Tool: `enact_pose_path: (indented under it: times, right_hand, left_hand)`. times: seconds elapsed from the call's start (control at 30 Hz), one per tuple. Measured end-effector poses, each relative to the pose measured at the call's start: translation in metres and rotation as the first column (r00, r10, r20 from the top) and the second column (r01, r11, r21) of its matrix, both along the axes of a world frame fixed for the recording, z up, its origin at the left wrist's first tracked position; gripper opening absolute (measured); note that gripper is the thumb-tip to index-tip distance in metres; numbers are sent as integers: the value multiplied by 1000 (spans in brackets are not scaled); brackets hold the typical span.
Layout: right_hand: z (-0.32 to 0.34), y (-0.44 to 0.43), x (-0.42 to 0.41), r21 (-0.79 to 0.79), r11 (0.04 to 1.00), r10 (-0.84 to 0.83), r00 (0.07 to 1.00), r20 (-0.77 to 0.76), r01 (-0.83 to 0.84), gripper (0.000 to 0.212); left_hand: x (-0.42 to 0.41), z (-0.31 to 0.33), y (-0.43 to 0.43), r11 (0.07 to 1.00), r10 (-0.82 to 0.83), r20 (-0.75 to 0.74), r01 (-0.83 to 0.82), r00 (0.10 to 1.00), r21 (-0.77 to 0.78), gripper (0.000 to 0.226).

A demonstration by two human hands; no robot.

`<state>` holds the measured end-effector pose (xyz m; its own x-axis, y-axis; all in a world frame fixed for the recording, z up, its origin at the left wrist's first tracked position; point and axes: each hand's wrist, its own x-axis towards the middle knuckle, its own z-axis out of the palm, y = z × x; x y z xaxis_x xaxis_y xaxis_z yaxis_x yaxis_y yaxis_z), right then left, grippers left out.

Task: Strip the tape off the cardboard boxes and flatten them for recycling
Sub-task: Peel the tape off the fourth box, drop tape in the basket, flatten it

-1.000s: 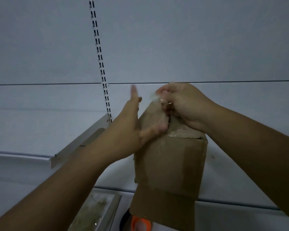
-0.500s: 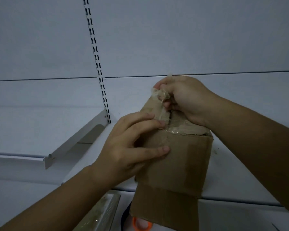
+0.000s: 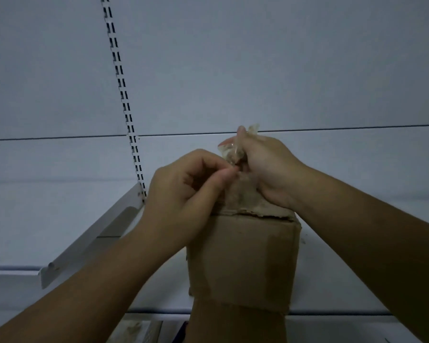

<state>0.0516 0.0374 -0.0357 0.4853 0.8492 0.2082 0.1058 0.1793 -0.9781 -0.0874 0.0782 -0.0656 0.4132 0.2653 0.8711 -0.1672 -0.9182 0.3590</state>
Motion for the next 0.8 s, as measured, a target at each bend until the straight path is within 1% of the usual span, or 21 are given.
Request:
enact_pose_path:
  times: [0.07, 0.13, 0.17, 0.23, 0.3, 0.37, 0.4, 0.43, 0.47, 0.5, 0.53, 0.57, 0.6, 0.63, 0.67, 0.7, 0.73, 0.77, 0.8]
  right_hand:
    - [0, -3, 1, 34, 999, 23, 999, -26, -22, 39]
    - [0, -7, 1, 89, 994, 66, 997, -27, -63, 33]
    - [0, -9, 1, 117, 990, 82, 996, -28, -78, 30]
    - [1, -10, 1, 157, 983, 101, 994, -40, -94, 30]
    - [2, -9, -1, 160, 983, 97, 994, -59, -87, 30]
    - [2, -9, -2, 134, 989, 65, 997, -27, -61, 29]
    - [0, -9, -2, 111, 992, 56, 998, 42, -61, 27]
    - [-1, -9, -1, 78, 995, 55, 988, 147, -67, 24]
    - [-2, -10, -1, 43, 997, 55, 963, 264, -68, 21]
    - [-3, -11, -1, 17, 998, 50, 935, 350, -60, 18]
    - [-3, -10, -1, 20, 999, 32, 929, 369, -43, 15]
    - [-2, -10, -2, 43, 999, 11, 945, 327, -27, 11]
    - [-2, -9, -2, 83, 996, -8, 970, 241, -13, 10]
    - [-2, -9, -3, 133, 991, -30, 989, 144, 11, 9]
    - [-1, -7, -3, 176, 983, -62, 996, 57, 51, 10]
    - [-1, -6, -1, 211, 972, -99, 994, -36, 104, 10]
    - [-1, -6, 1, 246, 956, -129, 981, -144, 162, 10]
    - [-1, -6, 3, 290, 933, -140, 958, -251, 213, 10]
    - [1, -5, 7, 334, 908, -143, 934, -326, 255, 13]
  left_hand:
    - [10, 5, 3, 984, 3, 52, 7, 999, -177, 14]
    - [16, 12, 12, 915, 10, 134, 45, 991, -402, 15]
    - [18, 14, 17, 866, 17, 137, 54, 990, -497, 15]
    - [22, 16, 25, 784, 13, 81, 40, 997, -620, 13]
    - [26, 13, 29, 748, 32, 41, 3, 999, -664, 12]
    - [29, 15, 30, 754, 100, 34, -54, 994, -655, 13]
    - [29, 18, 31, 752, 131, 42, -71, 991, -655, 14]
    - [28, 22, 32, 738, 147, 51, -75, 988, -670, 15]
    - [25, 25, 32, 720, 151, 61, -67, 987, -691, 15]
    - [22, 28, 30, 697, 130, 71, -40, 989, -716, 15]
    - [19, 30, 27, 675, 95, 81, -4, 992, -738, 13]
    - [16, 31, 21, 659, 56, 92, 32, 994, -751, 10]
    - [14, 31, 14, 661, 23, 99, 59, 995, -749, 8]
    - [11, 29, 6, 677, -5, 111, 85, 994, -731, 10]
    - [10, 25, -3, 716, -16, 115, 92, 993, -692, 14]
    - [8, 20, -14, 774, 7, 98, 57, 995, -631, 17]
    - [8, 14, -24, 844, 53, 73, -6, 996, -536, 20]
    - [9, 8, -35, 908, 84, 5, -75, 996, -413, 23]
    - [12, 3, -44, 947, 140, -133, -172, 981, -273, 30]
